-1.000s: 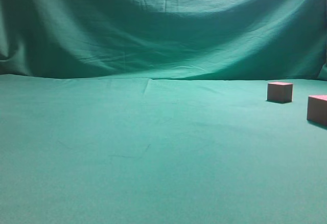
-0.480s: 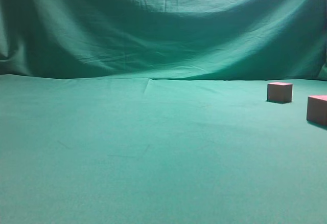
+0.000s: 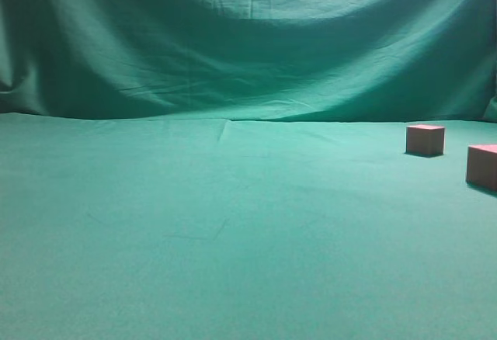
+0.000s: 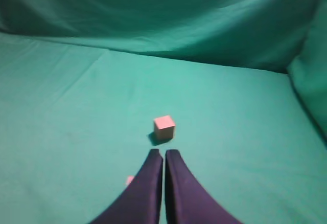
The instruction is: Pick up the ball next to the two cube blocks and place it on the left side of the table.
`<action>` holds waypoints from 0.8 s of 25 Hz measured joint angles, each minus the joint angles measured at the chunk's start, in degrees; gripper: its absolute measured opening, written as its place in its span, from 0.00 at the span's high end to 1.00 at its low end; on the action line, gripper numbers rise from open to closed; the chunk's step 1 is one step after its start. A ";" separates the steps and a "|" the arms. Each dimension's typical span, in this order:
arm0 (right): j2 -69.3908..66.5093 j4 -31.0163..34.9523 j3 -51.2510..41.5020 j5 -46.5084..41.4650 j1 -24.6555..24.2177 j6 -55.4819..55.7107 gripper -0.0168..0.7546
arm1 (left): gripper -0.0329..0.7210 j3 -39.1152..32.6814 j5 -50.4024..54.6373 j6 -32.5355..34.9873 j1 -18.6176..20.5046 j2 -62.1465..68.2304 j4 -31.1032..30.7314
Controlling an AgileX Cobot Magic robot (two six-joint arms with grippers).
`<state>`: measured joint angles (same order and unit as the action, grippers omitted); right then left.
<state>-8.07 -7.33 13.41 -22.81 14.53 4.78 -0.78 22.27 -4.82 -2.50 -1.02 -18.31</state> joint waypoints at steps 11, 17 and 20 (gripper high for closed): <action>8.69 0.00 -14.89 4.99 -9.15 3.31 0.98 | 0.96 0.00 0.00 0.00 0.00 0.00 0.00; 8.69 0.00 -15.01 0.41 -9.24 3.55 0.98 | 0.96 0.00 0.00 0.00 0.00 0.00 0.00; 8.69 0.00 -15.01 0.41 -9.24 3.55 0.98 | 0.96 0.00 0.00 0.00 0.00 0.00 0.00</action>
<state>0.62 -7.33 -1.60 -22.39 5.28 8.33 -0.78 22.27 -4.82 -2.50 -1.02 -18.31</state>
